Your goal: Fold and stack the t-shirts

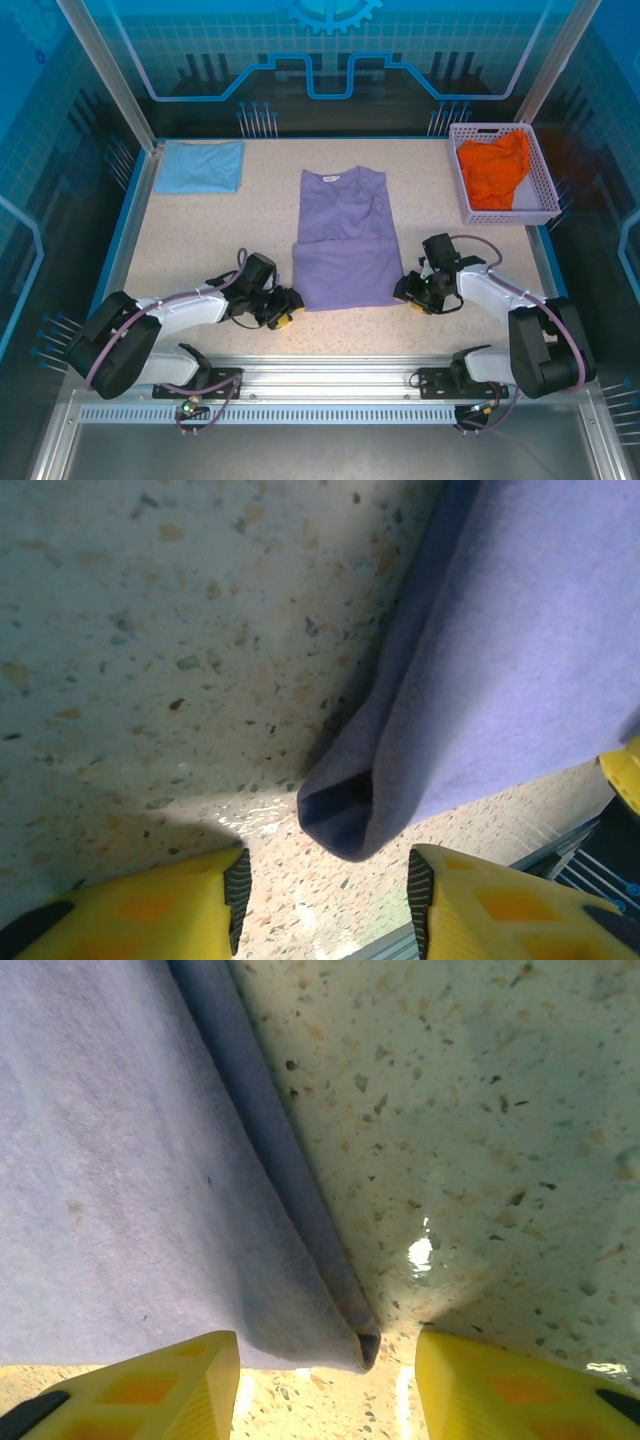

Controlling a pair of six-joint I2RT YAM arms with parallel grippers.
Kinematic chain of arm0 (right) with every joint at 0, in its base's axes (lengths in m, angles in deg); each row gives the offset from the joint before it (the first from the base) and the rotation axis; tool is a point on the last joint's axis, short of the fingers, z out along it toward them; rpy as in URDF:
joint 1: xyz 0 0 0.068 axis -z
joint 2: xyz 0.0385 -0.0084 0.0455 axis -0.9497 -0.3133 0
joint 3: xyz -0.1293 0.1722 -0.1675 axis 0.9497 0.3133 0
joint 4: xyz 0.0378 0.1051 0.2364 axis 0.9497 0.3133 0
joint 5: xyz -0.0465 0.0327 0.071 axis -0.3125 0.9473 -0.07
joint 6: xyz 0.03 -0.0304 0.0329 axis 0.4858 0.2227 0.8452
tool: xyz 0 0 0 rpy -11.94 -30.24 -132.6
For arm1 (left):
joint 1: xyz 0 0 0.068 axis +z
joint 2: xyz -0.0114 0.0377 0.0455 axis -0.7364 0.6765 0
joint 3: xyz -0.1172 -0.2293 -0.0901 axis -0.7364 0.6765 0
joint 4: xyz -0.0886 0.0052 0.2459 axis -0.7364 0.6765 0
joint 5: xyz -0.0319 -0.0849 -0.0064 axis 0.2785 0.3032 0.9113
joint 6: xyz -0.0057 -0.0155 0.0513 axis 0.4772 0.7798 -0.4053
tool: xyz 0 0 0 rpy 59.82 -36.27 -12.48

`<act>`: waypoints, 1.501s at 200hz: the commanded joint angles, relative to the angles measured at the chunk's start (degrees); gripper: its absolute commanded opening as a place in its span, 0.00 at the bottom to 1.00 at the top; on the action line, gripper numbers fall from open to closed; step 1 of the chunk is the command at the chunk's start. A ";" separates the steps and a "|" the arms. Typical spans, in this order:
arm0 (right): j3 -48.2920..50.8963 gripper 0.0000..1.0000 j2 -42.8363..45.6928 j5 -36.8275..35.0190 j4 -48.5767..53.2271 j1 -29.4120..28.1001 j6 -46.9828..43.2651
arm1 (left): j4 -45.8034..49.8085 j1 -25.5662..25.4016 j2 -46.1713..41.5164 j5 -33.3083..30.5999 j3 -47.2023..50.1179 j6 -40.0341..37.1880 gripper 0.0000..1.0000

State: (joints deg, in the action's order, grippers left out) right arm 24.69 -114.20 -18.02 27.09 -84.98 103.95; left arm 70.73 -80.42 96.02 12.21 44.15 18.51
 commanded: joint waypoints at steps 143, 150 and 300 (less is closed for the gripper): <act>-4.38 0.15 -4.69 -0.27 -0.35 -1.64 -3.21 | -2.66 1.89 11.92 -0.50 -9.23 -7.04 0.20; -4.96 0.14 -5.02 -0.85 0.48 -1.63 -3.44 | -2.01 1.97 12.17 -0.55 -9.96 -7.64 0.17; 2.46 0.00 11.68 -8.44 15.65 -19.24 4.40 | 13.42 -7.63 -3.11 0.37 -3.00 -12.78 0.00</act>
State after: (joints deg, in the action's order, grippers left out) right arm 24.21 -109.02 -24.66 36.68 -100.58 103.69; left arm 80.77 -84.31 97.97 11.73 38.67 4.07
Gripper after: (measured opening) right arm 0.046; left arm 0.057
